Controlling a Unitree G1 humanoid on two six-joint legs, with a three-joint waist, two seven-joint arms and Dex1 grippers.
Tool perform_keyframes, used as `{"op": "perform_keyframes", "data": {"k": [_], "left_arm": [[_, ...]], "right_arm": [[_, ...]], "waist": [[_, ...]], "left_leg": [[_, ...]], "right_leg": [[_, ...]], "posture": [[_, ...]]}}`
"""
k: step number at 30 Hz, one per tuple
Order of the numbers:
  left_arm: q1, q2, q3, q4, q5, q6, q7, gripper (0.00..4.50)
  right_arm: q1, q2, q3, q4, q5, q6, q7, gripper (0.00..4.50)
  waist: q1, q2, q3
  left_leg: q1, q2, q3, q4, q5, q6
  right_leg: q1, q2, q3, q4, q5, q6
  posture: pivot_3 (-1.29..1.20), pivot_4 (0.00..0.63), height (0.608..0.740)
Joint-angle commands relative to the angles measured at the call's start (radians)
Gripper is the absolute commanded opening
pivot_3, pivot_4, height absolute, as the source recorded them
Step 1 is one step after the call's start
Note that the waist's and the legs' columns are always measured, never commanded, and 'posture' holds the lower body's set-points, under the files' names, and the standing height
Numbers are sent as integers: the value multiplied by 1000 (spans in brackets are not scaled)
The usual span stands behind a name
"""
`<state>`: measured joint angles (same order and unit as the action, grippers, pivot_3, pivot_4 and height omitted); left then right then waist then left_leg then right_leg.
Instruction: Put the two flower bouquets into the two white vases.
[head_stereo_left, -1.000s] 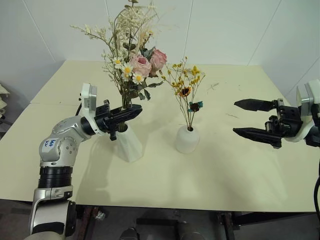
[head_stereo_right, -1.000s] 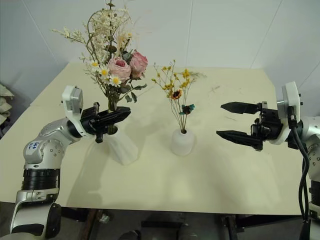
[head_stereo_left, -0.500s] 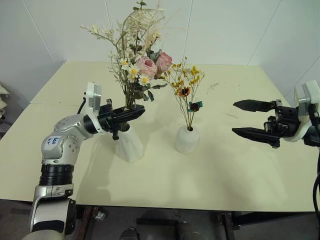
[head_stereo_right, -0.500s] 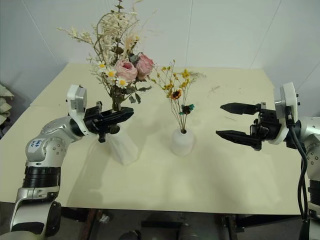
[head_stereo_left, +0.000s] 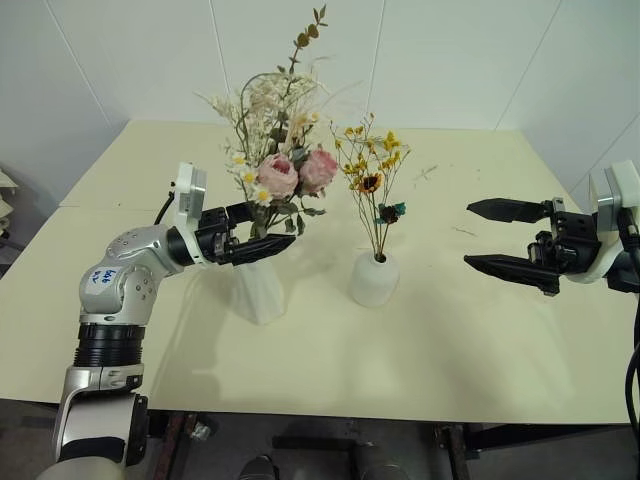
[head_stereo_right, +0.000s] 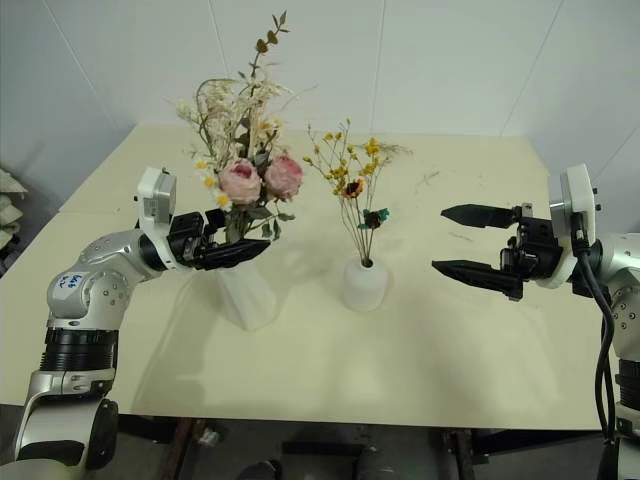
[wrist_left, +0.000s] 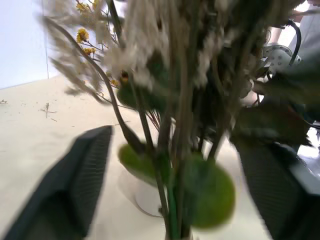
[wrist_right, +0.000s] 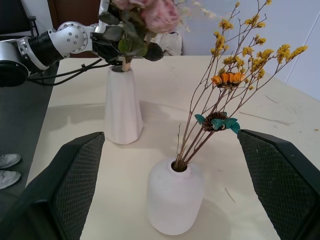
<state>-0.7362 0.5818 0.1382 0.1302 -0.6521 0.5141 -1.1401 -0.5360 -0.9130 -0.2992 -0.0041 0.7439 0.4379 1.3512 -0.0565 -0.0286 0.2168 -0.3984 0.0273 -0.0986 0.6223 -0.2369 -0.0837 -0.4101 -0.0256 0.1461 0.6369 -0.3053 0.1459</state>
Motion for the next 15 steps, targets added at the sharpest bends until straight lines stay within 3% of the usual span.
{"op": "perform_keyframes", "data": {"k": [1, 15], "left_arm": [[3, 32, 12, -64, -11, 0, -18, 4485], [-6, 170, 5, -82, 69, -31, -33, 4485]], "right_arm": [[-12, -4, -15, -12, 1, -15, -1, 4500], [-13, -4, -7, -2, -15, -24, 8, 4500]], "waist": [[0, 0, 0], [0, 0, 0]], "left_leg": [[0, 0, 0, 0, 0, 0], [0, 0, 0, -1, 0, 0]], "right_leg": [[0, 0, 0, 0, 0, 0], [0, 0, 0, -1, 0, 0]], "posture": [[0, 150, 740], [0, 150, 740]]}}
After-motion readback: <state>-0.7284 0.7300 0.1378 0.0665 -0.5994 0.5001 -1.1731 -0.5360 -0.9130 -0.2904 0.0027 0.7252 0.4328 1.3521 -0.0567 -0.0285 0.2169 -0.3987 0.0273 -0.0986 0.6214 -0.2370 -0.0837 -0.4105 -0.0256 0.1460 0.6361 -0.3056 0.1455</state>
